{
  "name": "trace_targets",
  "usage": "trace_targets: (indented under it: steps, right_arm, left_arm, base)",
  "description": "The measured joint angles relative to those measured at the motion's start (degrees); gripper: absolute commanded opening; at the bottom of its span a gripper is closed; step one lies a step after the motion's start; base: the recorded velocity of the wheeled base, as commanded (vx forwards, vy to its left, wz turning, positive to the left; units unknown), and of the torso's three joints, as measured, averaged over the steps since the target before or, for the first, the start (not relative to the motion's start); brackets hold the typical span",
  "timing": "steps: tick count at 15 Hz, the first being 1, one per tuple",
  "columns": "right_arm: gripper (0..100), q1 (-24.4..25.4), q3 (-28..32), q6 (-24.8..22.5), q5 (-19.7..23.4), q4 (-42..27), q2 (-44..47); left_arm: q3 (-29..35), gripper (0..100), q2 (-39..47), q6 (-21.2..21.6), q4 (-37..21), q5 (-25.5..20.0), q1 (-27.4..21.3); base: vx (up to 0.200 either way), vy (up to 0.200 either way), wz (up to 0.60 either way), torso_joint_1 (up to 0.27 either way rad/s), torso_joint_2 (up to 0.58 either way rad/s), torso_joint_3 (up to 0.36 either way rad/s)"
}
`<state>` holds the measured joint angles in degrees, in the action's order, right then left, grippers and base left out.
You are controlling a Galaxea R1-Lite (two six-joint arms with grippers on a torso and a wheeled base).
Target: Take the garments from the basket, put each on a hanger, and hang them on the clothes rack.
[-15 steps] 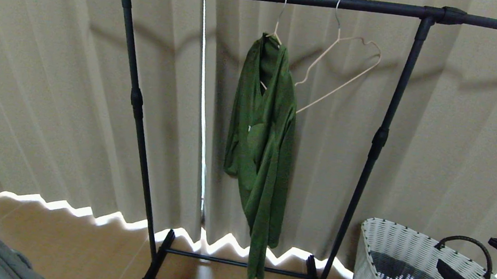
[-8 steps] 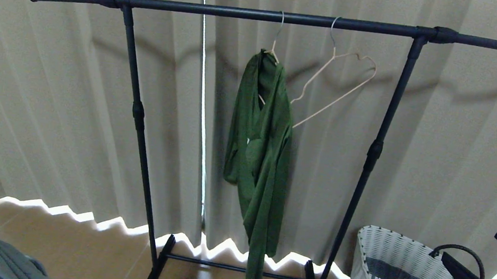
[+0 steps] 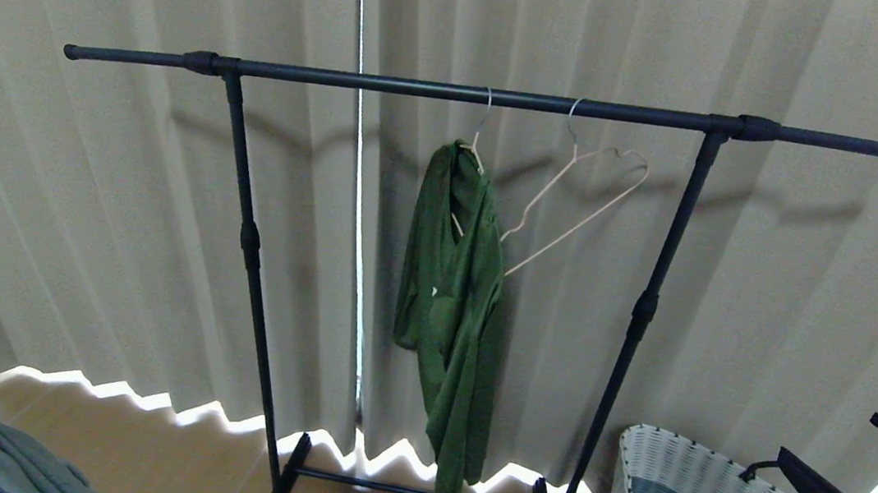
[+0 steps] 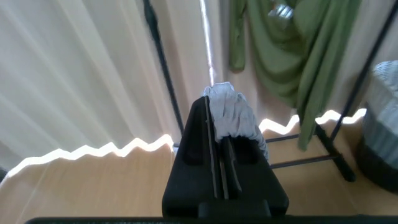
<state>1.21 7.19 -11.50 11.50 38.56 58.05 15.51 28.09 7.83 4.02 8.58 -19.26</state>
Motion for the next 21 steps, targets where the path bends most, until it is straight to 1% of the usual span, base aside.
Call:
trace_targets:
  steps: [4, 5, 14, 18, 21]
  right_arm:
    - [100, 0.0, -0.2, 0.1, 0.0, 0.0, 0.0]
    - [100, 0.0, -0.4, 0.0, 0.0, 0.3, 0.0]
    - [100, 0.0, -1.2, -0.1, 0.1, 0.3, -0.7]
    - [100, 0.0, -1.3, -0.1, 0.1, 0.4, -0.7]
    - [100, 0.0, -1.6, -0.2, 0.1, 0.2, -0.7]
  left_arm:
    - [0.1, 0, 0.0, -0.3, 0.2, -0.2, 0.0]
    - [0.1, 0, 0.1, -0.6, 1.1, -0.2, 0.0]
    - [-0.1, 0, 0.2, -0.7, 0.9, -0.2, 0.1]
    - [0.0, 0, 0.3, -0.7, 0.8, -0.2, 0.2]
    - [0.0, 0, 0.4, -0.7, 0.5, -0.2, 0.2]
  base:
    - [0.000, 0.000, 0.00, 0.193, -0.50, -0.305]
    - [0.000, 0.000, 0.00, 0.119, -0.28, -0.178]
    - [0.000, 0.000, 0.00, 0.014, -0.03, -0.017]
    - [0.000, 0.000, 0.00, 0.126, -0.29, -0.174]
    - [0.000, 0.000, 0.00, 0.056, -0.12, -0.071]
